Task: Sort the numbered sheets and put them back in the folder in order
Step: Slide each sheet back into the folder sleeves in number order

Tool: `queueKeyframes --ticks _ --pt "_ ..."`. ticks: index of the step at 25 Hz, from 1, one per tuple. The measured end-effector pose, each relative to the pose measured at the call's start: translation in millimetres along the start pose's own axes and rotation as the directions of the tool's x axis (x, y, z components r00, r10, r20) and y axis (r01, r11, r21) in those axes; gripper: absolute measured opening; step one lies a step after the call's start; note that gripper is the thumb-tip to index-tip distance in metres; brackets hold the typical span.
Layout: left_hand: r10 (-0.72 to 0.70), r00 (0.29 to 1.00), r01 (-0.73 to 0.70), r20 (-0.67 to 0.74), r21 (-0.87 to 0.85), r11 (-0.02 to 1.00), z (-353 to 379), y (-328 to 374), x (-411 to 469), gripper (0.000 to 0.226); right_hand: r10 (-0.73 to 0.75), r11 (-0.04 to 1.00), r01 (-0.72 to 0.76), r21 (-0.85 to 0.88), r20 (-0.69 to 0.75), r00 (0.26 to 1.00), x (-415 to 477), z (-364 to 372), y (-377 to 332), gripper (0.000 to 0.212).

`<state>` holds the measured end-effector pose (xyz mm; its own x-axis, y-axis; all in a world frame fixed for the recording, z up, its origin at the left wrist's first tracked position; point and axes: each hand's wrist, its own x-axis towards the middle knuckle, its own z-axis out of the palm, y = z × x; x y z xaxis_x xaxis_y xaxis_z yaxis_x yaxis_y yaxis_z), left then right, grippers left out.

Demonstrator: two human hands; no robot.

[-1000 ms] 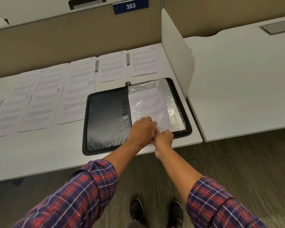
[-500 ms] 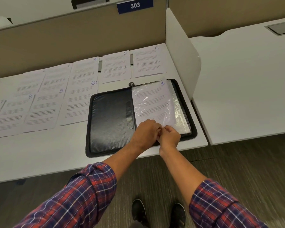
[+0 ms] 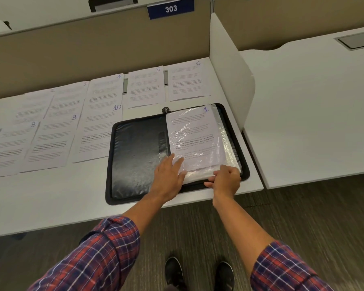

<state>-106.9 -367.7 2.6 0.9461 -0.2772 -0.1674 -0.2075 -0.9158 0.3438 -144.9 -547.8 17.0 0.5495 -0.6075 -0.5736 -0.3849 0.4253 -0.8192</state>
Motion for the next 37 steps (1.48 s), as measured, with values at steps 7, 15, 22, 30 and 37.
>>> queueKeyframes --ticks 7,15,22,30,37 --pt "0.066 0.987 -0.077 0.149 0.072 0.994 8.5 -14.5 -7.7 0.062 -0.103 0.9 0.115 -0.42 0.052 0.993 38.6 -6.8 -9.4 0.027" --pt "0.031 0.991 -0.016 0.129 -0.118 0.993 8.2 -17.4 -2.7 0.057 -0.222 0.858 0.2 -0.472 0.009 0.975 50.0 -20.7 -26.4 0.009" --pt "0.029 0.989 -0.004 0.148 -0.168 0.986 4.2 -14.7 -1.1 0.056 -0.288 0.676 0.248 -0.694 0.06 0.956 34.9 -16.4 -27.3 0.01" --pt "-0.143 0.988 0.147 0.063 -0.685 0.714 -43.2 14.6 36.1 0.061 -0.726 0.358 0.698 -0.62 0.286 0.626 -40.6 37.4 0.3 0.008" --pt "-0.411 0.91 0.264 0.057 -0.843 0.469 -94.4 -21.1 57.0 0.026 -0.616 0.536 0.758 -0.371 0.442 0.652 -48.3 69.4 15.7 0.037"
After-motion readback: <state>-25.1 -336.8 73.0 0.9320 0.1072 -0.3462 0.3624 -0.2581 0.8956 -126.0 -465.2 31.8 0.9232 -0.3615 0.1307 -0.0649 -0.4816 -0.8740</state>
